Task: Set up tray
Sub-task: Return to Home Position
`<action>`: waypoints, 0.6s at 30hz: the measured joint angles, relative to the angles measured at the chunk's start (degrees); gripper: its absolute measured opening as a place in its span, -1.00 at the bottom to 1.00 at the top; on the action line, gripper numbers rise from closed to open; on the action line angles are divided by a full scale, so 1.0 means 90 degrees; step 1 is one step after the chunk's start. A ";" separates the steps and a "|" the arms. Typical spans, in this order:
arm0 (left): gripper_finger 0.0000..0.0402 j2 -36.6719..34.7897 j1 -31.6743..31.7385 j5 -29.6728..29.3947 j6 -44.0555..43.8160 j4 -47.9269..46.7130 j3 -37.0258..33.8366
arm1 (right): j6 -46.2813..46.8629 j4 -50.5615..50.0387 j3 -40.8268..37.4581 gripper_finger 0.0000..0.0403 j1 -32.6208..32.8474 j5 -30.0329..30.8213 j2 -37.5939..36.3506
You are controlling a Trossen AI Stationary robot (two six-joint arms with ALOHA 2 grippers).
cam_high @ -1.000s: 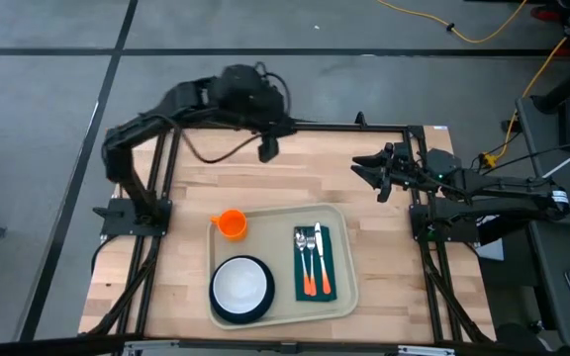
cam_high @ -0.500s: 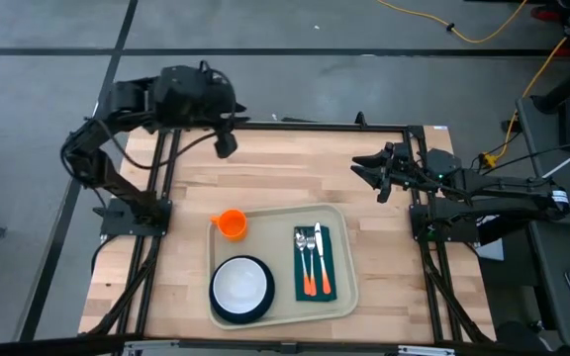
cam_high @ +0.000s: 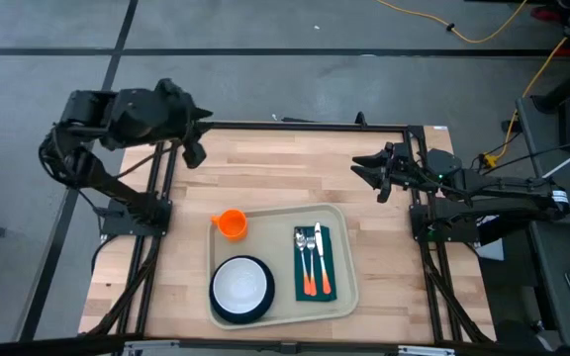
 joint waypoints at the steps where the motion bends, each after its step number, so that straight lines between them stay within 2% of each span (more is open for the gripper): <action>1: -0.47 -0.0029 -0.0122 -0.0087 -0.0014 -0.0041 0.0000 | 0.0001 0.0001 0.0000 -0.19 0.0001 0.0000 0.0000; 5: -0.47 -0.0149 -0.0608 -0.0349 -0.0063 -0.0417 -0.0002 | 0.0001 0.0002 0.0000 -0.19 0.0000 0.0000 0.0000; 8: -0.47 -0.0310 -0.0929 -0.0468 -0.0460 -0.0891 -0.0009 | 0.0010 0.0005 0.0000 -0.19 0.0000 0.0000 0.0000; 10: -0.47 -0.0540 -0.1152 -0.0588 -0.0714 -0.0798 -0.0156 | 0.0013 0.0003 0.0000 -0.19 0.0001 0.0000 0.0000; 13: -0.47 -0.1131 -0.1598 -0.0836 -0.0974 -0.0460 -0.0783 | 0.0014 0.0002 0.0000 -0.19 0.0002 0.0000 0.0000; 18: -0.47 -0.2296 -0.2335 -0.2037 -0.1805 0.0163 -0.2758 | 0.0023 0.0002 0.0000 -0.19 0.0002 0.0000 0.0002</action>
